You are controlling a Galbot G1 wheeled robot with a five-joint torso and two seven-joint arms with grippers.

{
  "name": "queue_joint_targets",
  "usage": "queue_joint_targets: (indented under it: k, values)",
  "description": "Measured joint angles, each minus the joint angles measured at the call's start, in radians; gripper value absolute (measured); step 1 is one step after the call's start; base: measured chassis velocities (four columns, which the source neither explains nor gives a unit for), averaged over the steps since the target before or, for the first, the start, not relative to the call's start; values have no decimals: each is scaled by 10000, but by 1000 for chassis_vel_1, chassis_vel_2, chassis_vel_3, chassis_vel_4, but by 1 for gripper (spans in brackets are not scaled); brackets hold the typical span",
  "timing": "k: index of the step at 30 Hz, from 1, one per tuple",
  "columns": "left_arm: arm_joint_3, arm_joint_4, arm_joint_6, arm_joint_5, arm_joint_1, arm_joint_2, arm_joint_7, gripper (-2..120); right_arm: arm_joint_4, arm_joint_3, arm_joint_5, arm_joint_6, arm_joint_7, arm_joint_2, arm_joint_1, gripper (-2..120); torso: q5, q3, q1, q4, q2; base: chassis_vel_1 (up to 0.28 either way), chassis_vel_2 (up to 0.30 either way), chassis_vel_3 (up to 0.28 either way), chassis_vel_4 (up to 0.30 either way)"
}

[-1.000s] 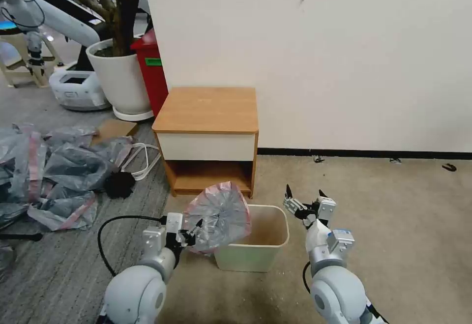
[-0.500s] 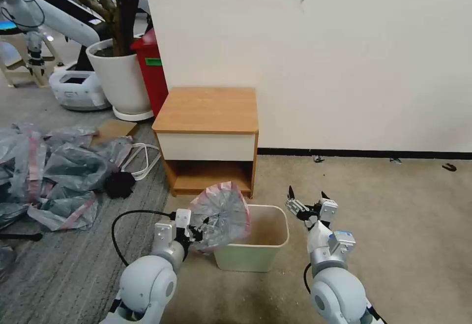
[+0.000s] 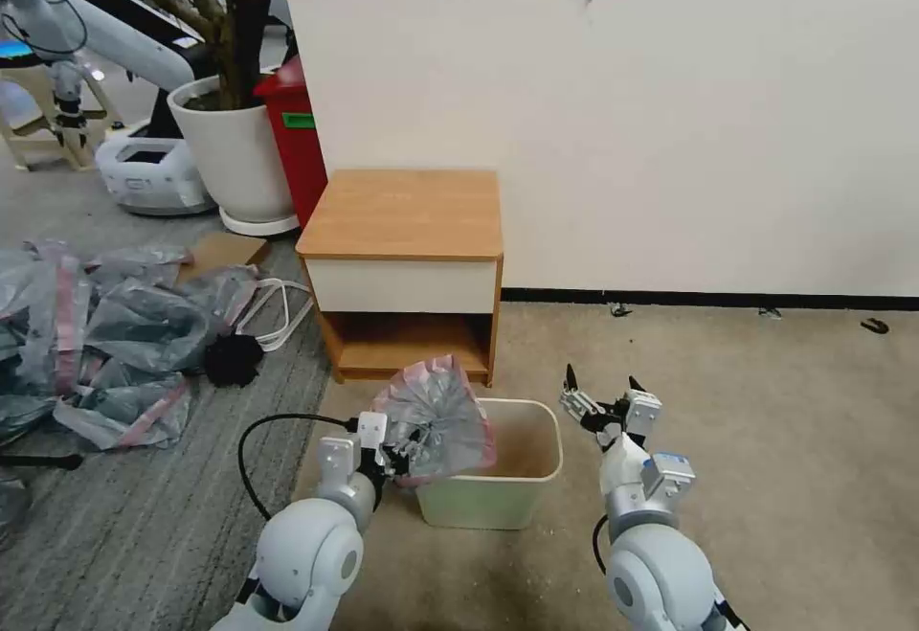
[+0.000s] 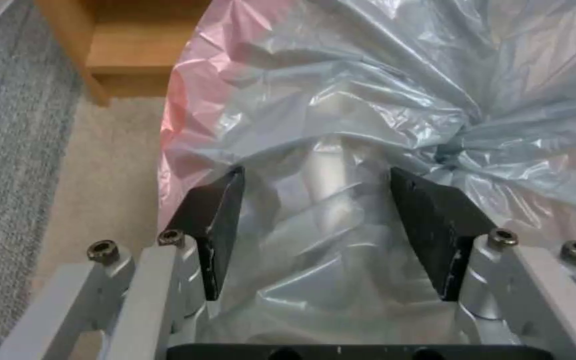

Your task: Pick up the garbage bag from the table and place it over the trash can.

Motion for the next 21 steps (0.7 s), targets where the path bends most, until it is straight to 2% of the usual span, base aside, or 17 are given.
queue_joint_targets:
  k: [4,10,16,21]
  values:
    - [88,115,-5,-225,-88,41,-187,58,-67,6,-4,41,2,14,1,98,0,0,0,0,0,0,0,0,0]
    - [382,389,-12,-1235,-383,102,-927,57,-163,12,-24,104,2,45,5,96,0,1,0,0,0,0,0,0,0]
    - [610,544,-14,-1588,-555,174,-1305,54,-175,34,-28,124,2,62,3,95,0,0,0,0,0,0,0,0,0]
    - [885,652,-17,-2201,-703,216,-1925,51,-204,74,-29,149,3,66,0,94,0,0,0,0,0,0,0,0,0]
